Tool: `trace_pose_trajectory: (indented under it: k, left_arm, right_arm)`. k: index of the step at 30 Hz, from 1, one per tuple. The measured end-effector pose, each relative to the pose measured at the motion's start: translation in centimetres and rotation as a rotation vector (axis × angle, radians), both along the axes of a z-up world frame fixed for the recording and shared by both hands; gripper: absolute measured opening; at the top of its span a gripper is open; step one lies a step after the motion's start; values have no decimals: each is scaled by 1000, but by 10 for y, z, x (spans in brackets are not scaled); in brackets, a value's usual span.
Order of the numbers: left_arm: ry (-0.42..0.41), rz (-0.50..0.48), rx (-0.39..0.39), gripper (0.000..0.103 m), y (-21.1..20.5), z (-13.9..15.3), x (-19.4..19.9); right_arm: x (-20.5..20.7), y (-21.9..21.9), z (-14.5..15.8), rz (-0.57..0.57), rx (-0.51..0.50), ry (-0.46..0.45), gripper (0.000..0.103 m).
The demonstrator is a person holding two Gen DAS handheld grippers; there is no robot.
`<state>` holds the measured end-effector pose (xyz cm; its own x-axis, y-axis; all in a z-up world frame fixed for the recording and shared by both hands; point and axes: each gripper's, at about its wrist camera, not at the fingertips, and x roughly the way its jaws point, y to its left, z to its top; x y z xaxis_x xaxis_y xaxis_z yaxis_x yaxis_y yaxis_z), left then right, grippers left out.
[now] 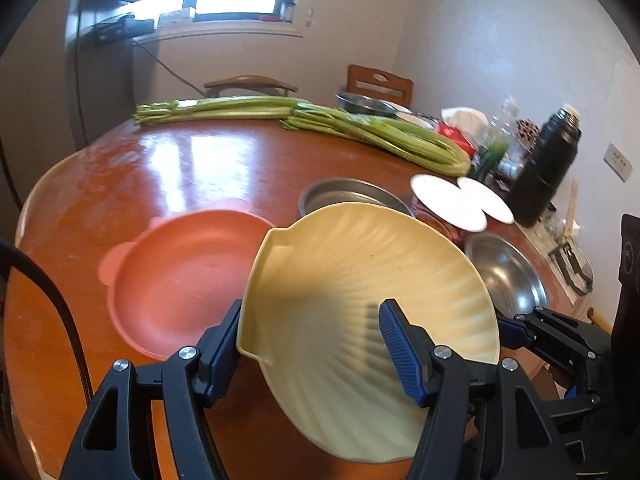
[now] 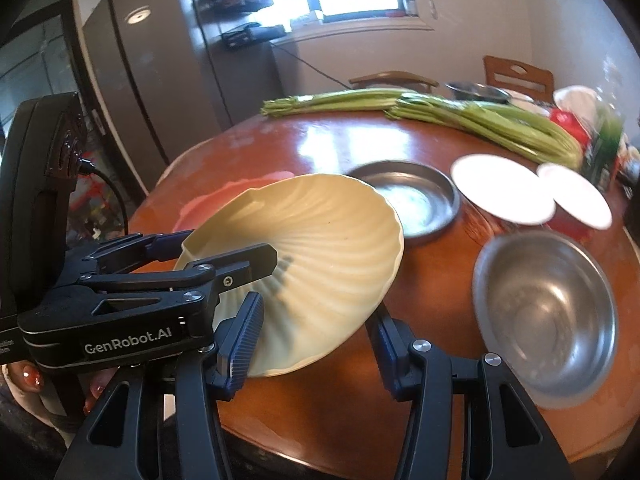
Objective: Organize plates and bowls
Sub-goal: 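Lower the yellow plate onto the pink bowl and open the left tool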
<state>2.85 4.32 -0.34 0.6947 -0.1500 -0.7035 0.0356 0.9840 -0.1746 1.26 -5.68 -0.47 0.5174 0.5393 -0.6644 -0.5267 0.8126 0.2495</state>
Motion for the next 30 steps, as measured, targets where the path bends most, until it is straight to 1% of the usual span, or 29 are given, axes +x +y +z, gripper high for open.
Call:
trace_pose_trajectory:
  k: [7, 11, 14, 18, 30]
  left_arm:
    - [-15, 60, 5, 65, 38, 10, 5]
    - [-9, 90, 28, 65, 59, 12, 10]
    - [-8, 94, 38, 65, 71, 12, 14]
    - [0, 96, 40, 65, 83, 9, 22]
    - [38, 119, 58, 65, 104, -12, 43]
  right_arm:
    - [15, 39, 10, 47, 14, -20, 54]
    - [25, 61, 12, 64, 19, -15, 54]
    - [31, 75, 11, 65, 25, -17, 54]
    - [36, 89, 8, 54, 28, -4, 54]
    - [41, 117, -5, 44, -25, 0, 54]
